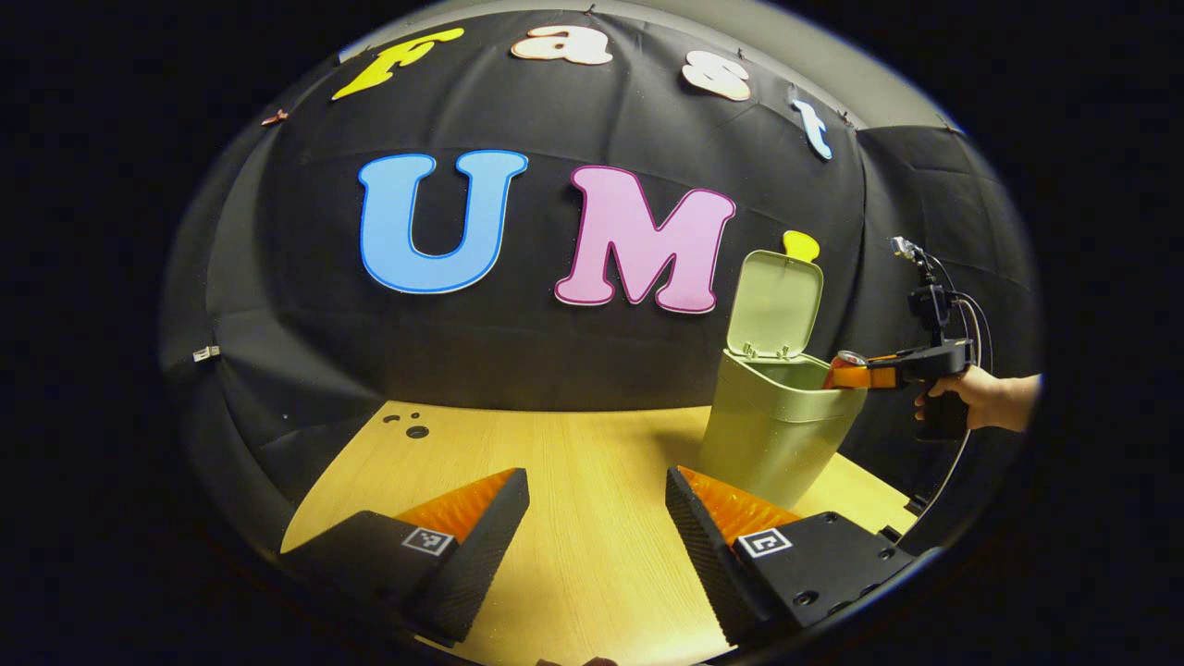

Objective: Press the lid of the desktop garbage bin to open it, pick up the crumpled paper on the desktop and throw it into the bin, then pick up the pop can on the desktop and drop it into the bin, and finally close the garbage bin lid.

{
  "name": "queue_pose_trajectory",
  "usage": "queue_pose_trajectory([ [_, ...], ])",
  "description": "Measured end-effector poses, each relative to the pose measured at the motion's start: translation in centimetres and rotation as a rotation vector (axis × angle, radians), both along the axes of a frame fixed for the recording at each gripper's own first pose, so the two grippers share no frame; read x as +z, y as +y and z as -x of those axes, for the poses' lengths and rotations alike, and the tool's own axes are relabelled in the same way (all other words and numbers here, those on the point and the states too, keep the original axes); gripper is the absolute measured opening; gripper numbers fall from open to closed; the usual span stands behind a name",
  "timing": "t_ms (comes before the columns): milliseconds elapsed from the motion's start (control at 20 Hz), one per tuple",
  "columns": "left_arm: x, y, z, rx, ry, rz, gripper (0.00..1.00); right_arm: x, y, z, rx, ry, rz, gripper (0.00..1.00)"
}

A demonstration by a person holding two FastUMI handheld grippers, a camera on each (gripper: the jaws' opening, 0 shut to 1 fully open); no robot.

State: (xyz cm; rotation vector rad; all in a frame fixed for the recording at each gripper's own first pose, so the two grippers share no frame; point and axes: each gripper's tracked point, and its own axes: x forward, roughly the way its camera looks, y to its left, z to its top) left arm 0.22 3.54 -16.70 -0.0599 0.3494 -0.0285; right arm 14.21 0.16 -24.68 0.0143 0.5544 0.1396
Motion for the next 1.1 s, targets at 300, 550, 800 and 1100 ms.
queue_pose_trajectory([
  [300, -0.1, 0.2, 0.1, 0.006, 0.002, 0.001, 0.96, -0.1, 0.2, 0.2, 0.003, 0.006, -0.004, 0.84],
  [550, -0.1, 0.3, 0.1, 0.009, 0.001, -0.001, 0.96, 0.1, 0.0, 0.4, 0.0, 0.006, -0.005, 0.82],
  [800, 0.1, 0.0, 0.2, 0.004, -0.001, -0.003, 0.95, 3.5, 0.2, -0.5, -0.009, -0.072, -0.041, 0.82],
  [1100, 0.3, 0.1, 0.2, 0.011, -0.004, 0.004, 0.96, 13.6, -0.2, -5.7, -0.025, -0.299, -0.106, 0.82],
])
